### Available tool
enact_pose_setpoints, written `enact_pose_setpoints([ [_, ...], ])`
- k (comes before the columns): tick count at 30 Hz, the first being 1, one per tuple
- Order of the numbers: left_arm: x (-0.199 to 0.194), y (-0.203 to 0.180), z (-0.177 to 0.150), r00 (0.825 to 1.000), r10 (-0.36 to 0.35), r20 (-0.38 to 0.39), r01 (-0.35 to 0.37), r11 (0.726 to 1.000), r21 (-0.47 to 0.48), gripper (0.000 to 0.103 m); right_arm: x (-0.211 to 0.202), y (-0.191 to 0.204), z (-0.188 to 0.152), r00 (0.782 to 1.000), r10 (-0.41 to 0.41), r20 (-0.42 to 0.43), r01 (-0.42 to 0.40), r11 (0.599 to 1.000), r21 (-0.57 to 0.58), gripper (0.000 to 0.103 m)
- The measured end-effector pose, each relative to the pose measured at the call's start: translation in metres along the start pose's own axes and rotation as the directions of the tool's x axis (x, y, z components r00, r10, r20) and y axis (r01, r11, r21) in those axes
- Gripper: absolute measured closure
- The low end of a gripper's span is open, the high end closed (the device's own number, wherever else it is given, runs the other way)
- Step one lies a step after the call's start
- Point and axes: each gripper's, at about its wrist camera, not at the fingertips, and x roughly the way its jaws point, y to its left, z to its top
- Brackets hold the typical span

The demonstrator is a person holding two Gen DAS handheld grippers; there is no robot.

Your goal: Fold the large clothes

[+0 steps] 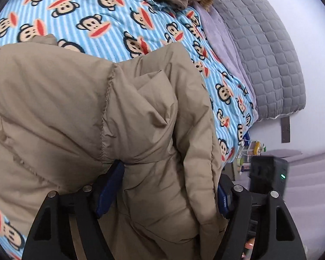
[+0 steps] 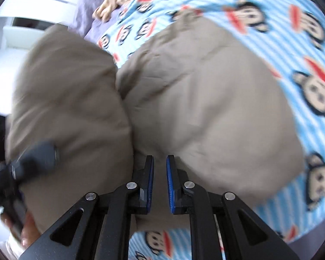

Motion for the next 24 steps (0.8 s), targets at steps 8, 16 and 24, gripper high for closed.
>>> enact_pose_setpoints([
  [8,0.027,0.001,0.006,0.998,0.068,0.011,-0.068,0.997,0.037,0.028,-0.056,-0.018,-0.042,0.999,0.033,0.029,-0.033,0.999,-0.002,0.034],
  [16,-0.013,-0.021,-0.004,0.974,0.188,0.126,-0.210,0.960,0.187,0.028,-0.058,0.034,-0.053,0.995,0.103,0.013,-0.098,0.978,-0.182,0.014],
  [24,-0.086,0.031,-0.006,0.807,0.433,0.402,-0.501,0.862,0.078,0.028,-0.031,0.042,-0.033,0.982,-0.138,0.130,0.161,0.970,-0.184,0.078],
])
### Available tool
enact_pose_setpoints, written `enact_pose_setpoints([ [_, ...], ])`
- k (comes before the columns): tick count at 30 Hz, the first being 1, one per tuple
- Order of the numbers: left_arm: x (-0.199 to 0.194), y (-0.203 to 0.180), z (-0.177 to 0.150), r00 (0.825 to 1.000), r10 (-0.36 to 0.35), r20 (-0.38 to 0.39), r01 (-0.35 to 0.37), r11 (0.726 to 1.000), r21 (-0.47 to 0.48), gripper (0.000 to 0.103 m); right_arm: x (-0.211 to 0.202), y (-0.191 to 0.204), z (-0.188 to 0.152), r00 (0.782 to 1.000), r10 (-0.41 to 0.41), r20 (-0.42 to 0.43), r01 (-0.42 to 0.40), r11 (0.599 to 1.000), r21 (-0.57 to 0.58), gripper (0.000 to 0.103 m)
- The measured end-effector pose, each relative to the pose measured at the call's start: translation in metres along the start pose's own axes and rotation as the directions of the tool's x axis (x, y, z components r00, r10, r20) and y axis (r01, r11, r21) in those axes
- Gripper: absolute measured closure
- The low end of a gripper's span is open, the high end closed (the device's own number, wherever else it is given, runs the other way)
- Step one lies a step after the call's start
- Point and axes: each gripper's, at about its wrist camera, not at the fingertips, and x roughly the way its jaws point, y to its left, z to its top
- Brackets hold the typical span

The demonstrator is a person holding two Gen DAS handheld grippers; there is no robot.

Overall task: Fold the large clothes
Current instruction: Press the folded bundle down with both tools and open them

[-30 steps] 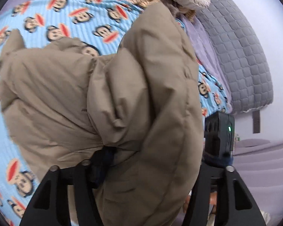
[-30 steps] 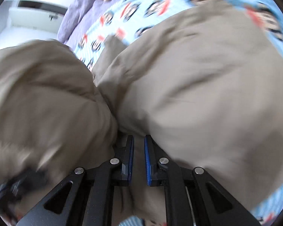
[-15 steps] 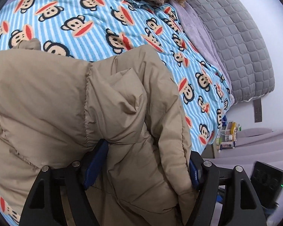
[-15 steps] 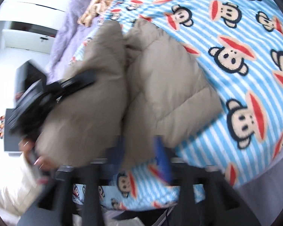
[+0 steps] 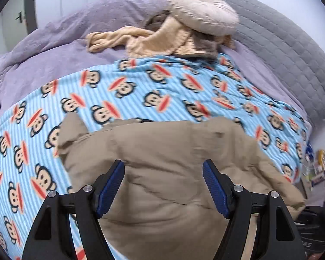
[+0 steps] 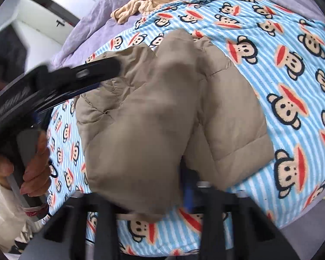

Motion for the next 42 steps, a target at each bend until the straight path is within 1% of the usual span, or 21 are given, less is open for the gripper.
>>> enact_pose_setpoints([
  [2,0.020,0.022,0.001,0.999,0.048,-0.024,-0.050,0.997,-0.051,0.028,-0.002,0.000,0.006,1.000,-0.006,0.021,0.006,1.000,-0.013,0.081],
  [4,0.036,0.029,0.004,0.998,0.057,-0.033,-0.059,0.996,-0.063,0.028,-0.005,-0.004,0.009,0.999,-0.019,0.041,0.021,0.999,-0.028,0.082],
  [6,0.048,0.014,0.007,0.997,0.073,-0.029,-0.074,0.997,-0.024,0.028,-0.012,-0.010,0.006,0.998,-0.033,0.054,0.035,0.999,-0.029,0.082],
  [8,0.059,-0.008,0.010,0.997,0.071,-0.021,-0.071,0.997,0.024,0.028,-0.009,-0.018,0.009,0.997,-0.043,0.057,0.043,0.999,-0.008,0.082],
  [11,0.075,-0.045,0.017,0.999,0.023,-0.026,-0.022,0.998,0.060,0.028,-0.009,-0.033,0.007,0.996,-0.076,0.052,0.074,0.996,0.040,0.082],
  [13,0.085,-0.066,0.020,0.999,0.010,-0.036,-0.007,0.997,0.076,0.028,-0.010,-0.046,0.002,0.995,-0.094,0.043,0.090,0.993,0.076,0.082],
  [15,0.094,-0.082,0.020,0.999,0.011,-0.048,-0.007,0.995,0.100,0.028,-0.008,-0.060,-0.002,0.993,-0.111,0.034,0.107,0.989,0.106,0.082],
  [17,0.102,-0.093,0.020,0.998,0.006,-0.064,0.001,0.995,0.103,0.028,-0.004,-0.072,-0.005,0.991,-0.129,0.025,0.125,0.984,0.127,0.082],
  [20,0.111,-0.102,0.019,0.997,-0.003,-0.080,0.011,0.994,0.106,0.028,0.005,-0.093,-0.009,0.990,-0.142,0.006,0.139,0.977,0.164,0.082],
  [22,0.115,-0.109,0.016,0.996,0.007,-0.085,0.004,0.992,0.123,0.028,0.016,-0.107,-0.012,0.989,-0.146,-0.020,0.147,0.972,0.184,0.082],
  [25,0.117,-0.110,0.014,0.996,0.019,-0.089,-0.007,0.992,0.130,0.028,0.030,-0.123,-0.015,0.990,-0.126,-0.067,0.138,0.967,0.214,0.082],
  [28,0.118,-0.103,0.014,0.995,0.013,-0.097,-0.003,0.995,0.103,0.028,0.027,-0.131,-0.012,0.987,-0.103,-0.122,0.129,0.963,0.238,0.081],
  [30,0.118,-0.100,0.014,0.995,0.006,-0.100,0.003,0.996,0.092,0.028,0.008,-0.133,-0.005,0.990,-0.099,-0.105,0.121,0.967,0.226,0.081],
  [32,0.118,-0.099,0.013,0.995,0.009,-0.099,0.001,0.996,0.094,0.028,-0.018,-0.133,0.005,0.993,-0.110,-0.038,0.115,0.974,0.194,0.072],
  [33,0.118,-0.099,0.013,0.995,0.014,-0.098,-0.004,0.995,0.097,0.028,-0.032,-0.132,0.013,0.994,-0.106,0.005,0.104,0.979,0.174,0.069],
  [34,0.118,-0.099,0.013,0.995,0.019,-0.099,-0.010,0.995,0.098,0.028,-0.041,-0.131,0.020,0.995,-0.097,0.036,0.090,0.983,0.161,0.060],
  [35,0.116,-0.100,0.014,0.995,0.025,-0.101,-0.014,0.995,0.099,0.028,-0.048,-0.129,0.031,0.995,-0.071,0.065,0.061,0.987,0.147,0.051],
  [36,0.112,-0.099,0.015,0.994,0.033,-0.102,-0.023,0.995,0.095,0.028,-0.050,-0.126,0.044,0.996,-0.024,0.082,0.013,0.991,0.132,0.049],
  [38,0.096,-0.096,0.017,0.995,0.035,-0.089,-0.029,0.997,0.073,0.028,-0.042,-0.119,0.068,0.995,0.043,0.085,-0.052,0.993,0.109,0.048],
  [40,0.073,-0.086,0.017,0.998,0.035,-0.054,-0.033,0.999,0.042,0.028,-0.023,-0.110,0.091,0.994,0.090,0.066,-0.096,0.991,0.098,0.048],
  [42,0.051,-0.073,0.015,0.997,0.074,-0.017,-0.074,0.997,0.010,0.028,0.005,-0.098,0.110,0.990,0.140,0.016,-0.141,0.986,0.091,0.048],
])
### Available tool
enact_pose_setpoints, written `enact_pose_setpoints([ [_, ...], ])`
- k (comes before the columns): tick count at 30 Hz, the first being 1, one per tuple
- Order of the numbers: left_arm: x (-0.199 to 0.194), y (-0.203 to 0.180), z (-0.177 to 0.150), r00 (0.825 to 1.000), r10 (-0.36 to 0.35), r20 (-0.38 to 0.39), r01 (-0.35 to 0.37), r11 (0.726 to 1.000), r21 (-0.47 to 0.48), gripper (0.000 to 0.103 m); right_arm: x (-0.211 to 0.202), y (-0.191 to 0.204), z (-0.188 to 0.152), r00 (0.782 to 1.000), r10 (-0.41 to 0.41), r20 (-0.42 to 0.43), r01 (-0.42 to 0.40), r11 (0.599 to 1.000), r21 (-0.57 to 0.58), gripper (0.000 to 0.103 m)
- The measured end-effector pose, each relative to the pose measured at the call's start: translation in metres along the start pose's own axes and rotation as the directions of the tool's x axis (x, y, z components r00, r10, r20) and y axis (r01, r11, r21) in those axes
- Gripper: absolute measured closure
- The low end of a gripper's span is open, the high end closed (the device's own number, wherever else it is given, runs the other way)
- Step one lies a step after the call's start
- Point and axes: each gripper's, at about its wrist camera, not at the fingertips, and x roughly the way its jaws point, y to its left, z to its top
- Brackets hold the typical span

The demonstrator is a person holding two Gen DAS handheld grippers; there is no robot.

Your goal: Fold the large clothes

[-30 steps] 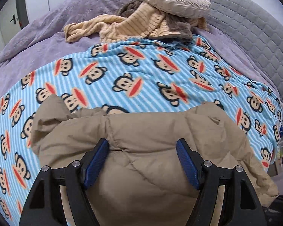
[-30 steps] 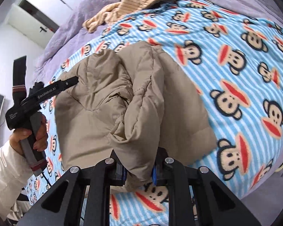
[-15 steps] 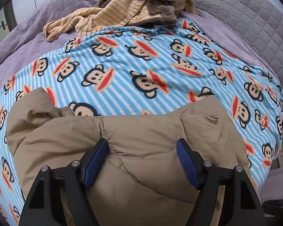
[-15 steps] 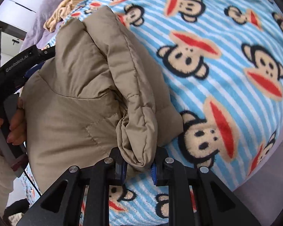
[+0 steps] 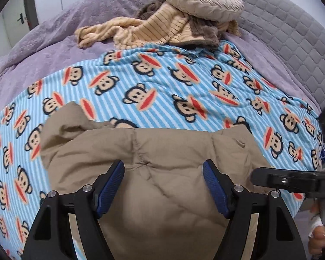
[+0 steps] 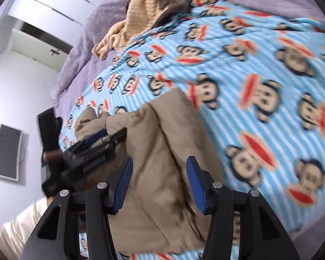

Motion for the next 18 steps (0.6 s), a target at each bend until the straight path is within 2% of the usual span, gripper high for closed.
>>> enact_pose_setpoints([
  [3,-0.020,0.030,-0.010,0.997,0.070,0.021,-0.068,0.993,-0.096,0.028,0.041,0.014,0.017,0.994,0.043,-0.096,-0.044,0.999,-0.006,0.048],
  [6,-0.019,0.059,-0.030,0.993,0.112,-0.028,-0.116,0.975,-0.190,0.028,0.065,0.025,0.023,0.992,-0.011,-0.128,0.002,0.998,-0.070,0.048],
  [7,-0.015,0.065,-0.039,0.993,0.108,-0.055,-0.117,0.968,-0.220,0.028,0.070,0.026,0.024,0.991,-0.043,-0.128,0.032,0.996,-0.088,0.056],
  [8,-0.011,0.069,-0.050,0.993,0.088,-0.072,-0.103,0.964,-0.246,0.028,0.074,0.027,0.024,0.989,-0.065,-0.132,0.052,0.994,-0.098,0.070],
  [9,-0.008,0.070,-0.058,0.994,0.076,-0.084,-0.096,0.958,-0.269,0.022,0.076,0.024,0.022,0.988,-0.081,-0.133,0.068,0.993,-0.100,0.072],
  [11,-0.002,0.066,-0.072,0.992,0.082,-0.091,-0.105,0.951,-0.290,0.017,0.077,0.017,0.019,0.985,-0.102,-0.142,0.089,0.991,-0.095,0.076],
  [14,0.003,0.059,-0.082,0.992,0.077,-0.103,-0.106,0.943,-0.316,0.017,0.084,0.003,0.008,0.978,-0.118,-0.173,0.107,0.991,-0.076,0.080],
  [18,-0.005,0.051,-0.080,0.988,0.088,-0.124,-0.121,0.950,-0.286,0.017,0.093,-0.007,-0.004,0.974,-0.134,-0.182,0.117,0.988,-0.100,0.080],
])
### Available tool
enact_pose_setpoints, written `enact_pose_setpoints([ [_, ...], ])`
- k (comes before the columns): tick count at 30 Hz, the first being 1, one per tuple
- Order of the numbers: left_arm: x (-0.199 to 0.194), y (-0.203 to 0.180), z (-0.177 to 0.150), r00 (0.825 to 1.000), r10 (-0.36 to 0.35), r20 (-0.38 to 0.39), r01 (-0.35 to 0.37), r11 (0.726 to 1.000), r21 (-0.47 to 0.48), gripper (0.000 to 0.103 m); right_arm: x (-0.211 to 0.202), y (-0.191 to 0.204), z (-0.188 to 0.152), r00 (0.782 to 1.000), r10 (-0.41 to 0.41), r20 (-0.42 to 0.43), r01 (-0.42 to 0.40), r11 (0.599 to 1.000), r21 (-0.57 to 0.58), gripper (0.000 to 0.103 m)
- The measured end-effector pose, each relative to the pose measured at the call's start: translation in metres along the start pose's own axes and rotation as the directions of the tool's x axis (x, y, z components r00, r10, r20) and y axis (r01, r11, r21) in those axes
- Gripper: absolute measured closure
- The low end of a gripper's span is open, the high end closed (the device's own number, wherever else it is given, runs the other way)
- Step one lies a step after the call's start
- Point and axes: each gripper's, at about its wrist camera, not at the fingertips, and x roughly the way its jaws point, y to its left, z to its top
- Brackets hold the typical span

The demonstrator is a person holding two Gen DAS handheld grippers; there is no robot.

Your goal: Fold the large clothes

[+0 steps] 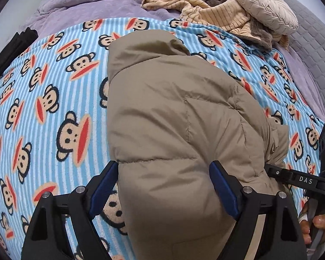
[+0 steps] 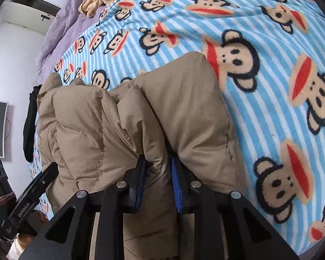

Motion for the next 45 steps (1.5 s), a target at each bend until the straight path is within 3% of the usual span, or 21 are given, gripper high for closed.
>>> enact_pose_setpoints([
  [7,-0.017,0.003,-0.008,1.000,-0.004,-0.028,0.006,0.999,0.047,0.017,-0.015,-0.004,-0.007,1.000,0.023,0.011,-0.024,0.999,0.039,0.079],
  [13,-0.030,0.006,-0.015,0.998,-0.011,-0.055,0.015,0.997,0.072,0.017,-0.050,0.002,-0.038,0.998,-0.025,0.052,0.022,0.998,0.052,0.074],
  [17,-0.038,0.012,-0.020,0.998,-0.012,-0.066,0.018,0.996,0.085,0.017,-0.067,0.012,-0.058,0.993,-0.091,0.079,0.088,0.995,0.037,0.066],
  [20,-0.041,0.016,-0.025,0.998,-0.010,-0.068,0.016,0.995,0.094,0.017,-0.077,0.015,-0.066,0.990,-0.099,0.101,0.094,0.994,0.053,0.060],
  [22,-0.043,0.019,-0.029,0.997,-0.002,-0.071,0.010,0.994,0.106,0.000,-0.081,0.018,-0.068,0.988,-0.107,0.113,0.100,0.993,0.066,0.057],
  [29,-0.055,0.026,-0.045,0.998,0.011,-0.069,0.001,0.985,0.172,0.000,-0.084,0.022,-0.089,0.984,-0.122,0.130,0.108,0.988,0.111,0.052],
  [36,-0.060,0.045,-0.057,0.996,0.007,-0.083,0.005,0.989,0.145,0.000,-0.082,0.035,-0.109,0.980,-0.142,0.139,0.126,0.985,0.121,0.048],
  [40,-0.057,0.052,-0.062,0.995,0.010,-0.096,0.002,0.992,0.125,0.000,-0.086,0.042,-0.117,0.976,-0.149,0.158,0.133,0.985,0.108,0.035],
  [45,-0.051,0.057,-0.058,0.994,0.006,-0.109,0.003,0.996,0.089,0.000,-0.086,0.044,-0.117,0.978,-0.154,0.140,0.141,0.985,0.100,0.034],
])
